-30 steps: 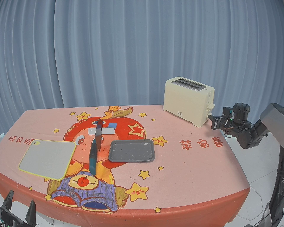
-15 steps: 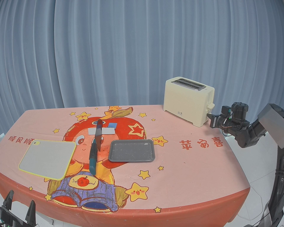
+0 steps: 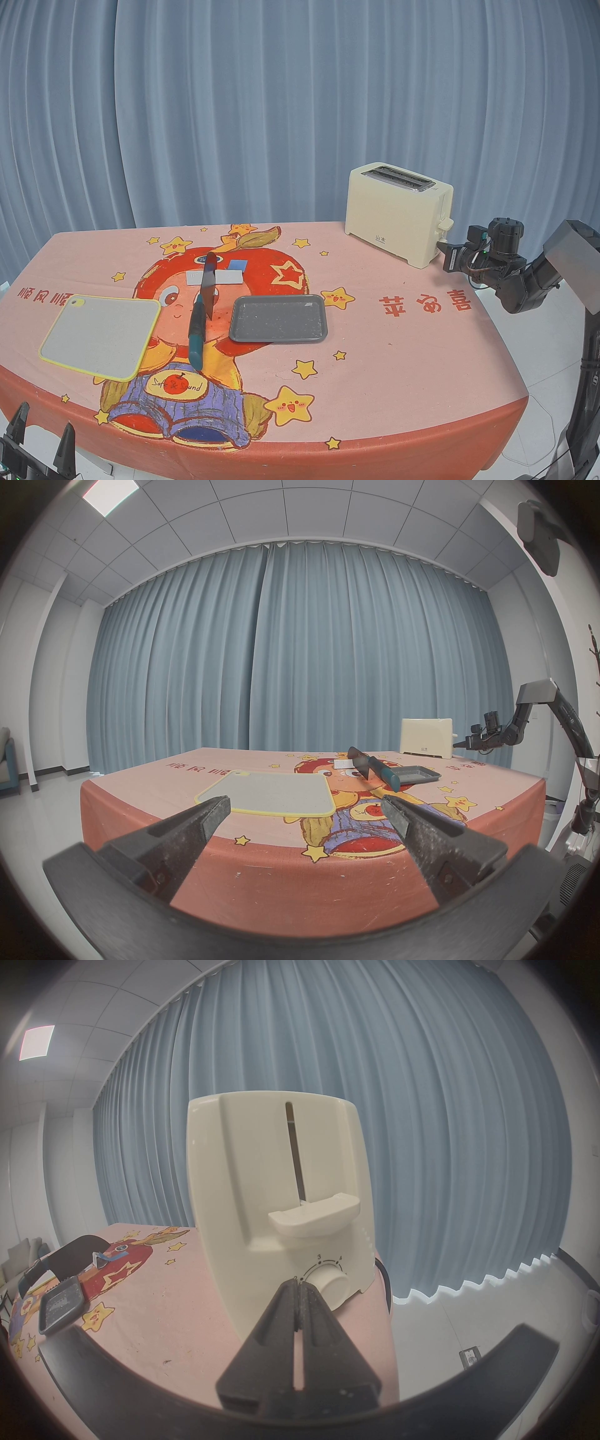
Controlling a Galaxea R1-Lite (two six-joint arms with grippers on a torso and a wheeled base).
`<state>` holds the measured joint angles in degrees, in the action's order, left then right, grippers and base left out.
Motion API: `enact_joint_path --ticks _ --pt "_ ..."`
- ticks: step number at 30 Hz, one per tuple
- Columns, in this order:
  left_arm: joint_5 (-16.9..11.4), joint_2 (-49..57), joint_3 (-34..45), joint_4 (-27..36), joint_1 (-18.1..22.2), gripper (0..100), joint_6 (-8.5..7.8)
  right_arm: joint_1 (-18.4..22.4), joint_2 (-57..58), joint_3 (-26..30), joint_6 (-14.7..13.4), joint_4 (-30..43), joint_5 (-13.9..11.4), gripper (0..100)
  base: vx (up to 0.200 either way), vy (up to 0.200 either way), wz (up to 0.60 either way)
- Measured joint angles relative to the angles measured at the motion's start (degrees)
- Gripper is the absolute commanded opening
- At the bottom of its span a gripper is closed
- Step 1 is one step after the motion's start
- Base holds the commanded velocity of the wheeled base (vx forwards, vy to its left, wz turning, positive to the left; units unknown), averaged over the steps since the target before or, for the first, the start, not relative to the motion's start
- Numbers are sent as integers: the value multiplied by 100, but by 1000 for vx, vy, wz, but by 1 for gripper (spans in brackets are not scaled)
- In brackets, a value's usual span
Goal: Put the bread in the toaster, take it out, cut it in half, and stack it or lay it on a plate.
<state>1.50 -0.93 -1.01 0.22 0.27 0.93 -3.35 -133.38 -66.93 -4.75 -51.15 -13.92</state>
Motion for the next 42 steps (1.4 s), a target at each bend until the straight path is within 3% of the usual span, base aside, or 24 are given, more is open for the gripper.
enact_joint_path --ticks 28,42 --pt "-2 0 0 -1 -2 100 0 52 -85 161 0 -46 13 0 0 0 0" --pt "-2 0 0 2 -2 100 0 0 61 530 52 -224 7 0 0 0 0"
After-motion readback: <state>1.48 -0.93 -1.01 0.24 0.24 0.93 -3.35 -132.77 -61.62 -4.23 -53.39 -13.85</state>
